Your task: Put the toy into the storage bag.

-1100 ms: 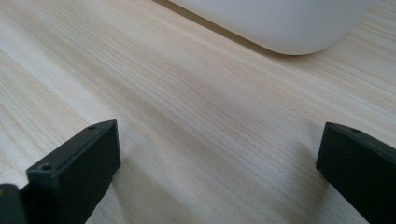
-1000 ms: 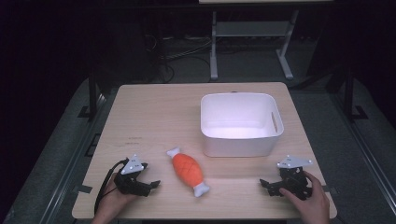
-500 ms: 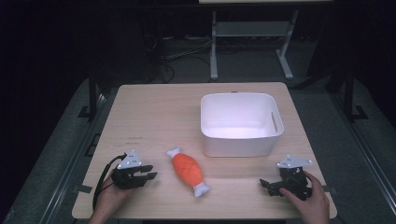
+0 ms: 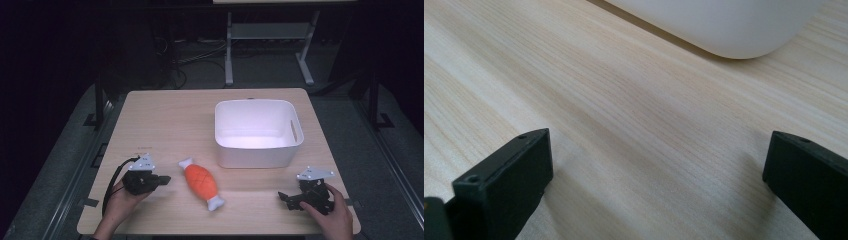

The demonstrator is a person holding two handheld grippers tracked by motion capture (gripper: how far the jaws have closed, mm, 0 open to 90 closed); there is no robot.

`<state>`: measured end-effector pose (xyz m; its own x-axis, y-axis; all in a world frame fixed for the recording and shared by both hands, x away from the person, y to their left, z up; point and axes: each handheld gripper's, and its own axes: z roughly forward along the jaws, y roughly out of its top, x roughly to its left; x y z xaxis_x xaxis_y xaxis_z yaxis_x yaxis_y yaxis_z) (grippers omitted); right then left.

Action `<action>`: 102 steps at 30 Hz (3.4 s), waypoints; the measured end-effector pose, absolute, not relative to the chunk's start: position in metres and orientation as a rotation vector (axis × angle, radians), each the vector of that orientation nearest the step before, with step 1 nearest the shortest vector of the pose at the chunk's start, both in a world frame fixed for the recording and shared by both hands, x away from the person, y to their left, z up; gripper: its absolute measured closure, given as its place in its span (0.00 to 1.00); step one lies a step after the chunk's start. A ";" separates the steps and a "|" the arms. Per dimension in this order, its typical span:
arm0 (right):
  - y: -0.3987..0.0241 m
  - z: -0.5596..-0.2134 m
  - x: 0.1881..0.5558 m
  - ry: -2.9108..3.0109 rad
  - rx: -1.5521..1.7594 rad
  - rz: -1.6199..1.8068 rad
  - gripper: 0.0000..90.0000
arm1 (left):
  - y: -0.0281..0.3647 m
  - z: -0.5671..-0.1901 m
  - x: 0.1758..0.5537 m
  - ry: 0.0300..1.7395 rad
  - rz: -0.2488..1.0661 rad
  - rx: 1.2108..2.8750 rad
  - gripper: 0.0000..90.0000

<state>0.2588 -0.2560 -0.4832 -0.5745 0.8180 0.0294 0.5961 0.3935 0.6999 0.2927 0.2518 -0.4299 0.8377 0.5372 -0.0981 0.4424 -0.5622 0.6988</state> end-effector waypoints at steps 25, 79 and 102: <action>-0.256 -0.483 0.259 2.337 1.232 0.975 0.00 | 0.217 -0.408 0.337 0.578 0.103 2.292 1.00; -0.256 -0.483 0.259 2.332 1.237 0.974 0.00 | 0.193 -0.433 0.360 0.603 0.075 2.367 1.00; -0.256 -0.483 0.258 2.330 1.241 0.972 0.00 | 0.215 -0.434 0.326 0.627 0.061 2.359 1.00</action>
<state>0.2583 -0.2555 -0.4832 -0.5679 0.8226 0.0294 0.5994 0.3888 0.6996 0.3259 0.2150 -0.4337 0.8826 0.4539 -0.1226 0.4215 -0.6482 0.6342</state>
